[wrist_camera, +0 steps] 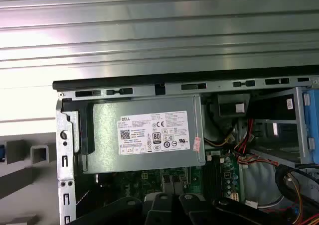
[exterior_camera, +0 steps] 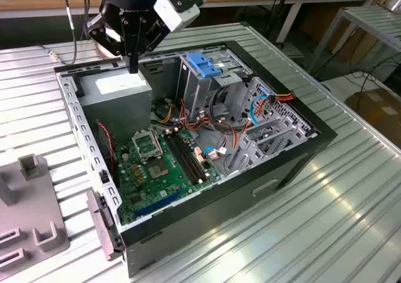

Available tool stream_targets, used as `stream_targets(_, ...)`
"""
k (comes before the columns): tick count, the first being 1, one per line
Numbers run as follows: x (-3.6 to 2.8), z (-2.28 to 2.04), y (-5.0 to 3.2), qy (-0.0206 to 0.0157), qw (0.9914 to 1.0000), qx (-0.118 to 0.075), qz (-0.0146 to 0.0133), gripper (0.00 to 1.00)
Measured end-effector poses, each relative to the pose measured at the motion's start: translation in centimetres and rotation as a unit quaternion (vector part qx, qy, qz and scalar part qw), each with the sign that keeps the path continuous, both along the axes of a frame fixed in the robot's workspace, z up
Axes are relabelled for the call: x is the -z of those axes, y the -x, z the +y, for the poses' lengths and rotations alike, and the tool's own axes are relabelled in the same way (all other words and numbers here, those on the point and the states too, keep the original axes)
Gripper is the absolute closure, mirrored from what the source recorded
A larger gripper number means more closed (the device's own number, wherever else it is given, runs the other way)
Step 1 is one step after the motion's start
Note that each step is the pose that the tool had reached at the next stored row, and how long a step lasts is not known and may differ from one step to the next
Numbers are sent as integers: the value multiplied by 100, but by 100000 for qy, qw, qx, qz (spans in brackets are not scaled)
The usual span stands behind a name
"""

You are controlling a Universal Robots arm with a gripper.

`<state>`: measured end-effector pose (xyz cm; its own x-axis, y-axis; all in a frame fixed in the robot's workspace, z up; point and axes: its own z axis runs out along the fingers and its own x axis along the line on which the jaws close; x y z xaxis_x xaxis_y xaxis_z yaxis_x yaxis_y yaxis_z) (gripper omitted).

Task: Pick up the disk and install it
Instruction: 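Reach for the disk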

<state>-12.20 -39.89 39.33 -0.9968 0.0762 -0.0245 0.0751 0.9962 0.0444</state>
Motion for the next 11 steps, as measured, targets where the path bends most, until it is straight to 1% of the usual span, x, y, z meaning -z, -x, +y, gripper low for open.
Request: stream_targets(11, 0, 0, 30, -1, 100000, 1, 1, 90)
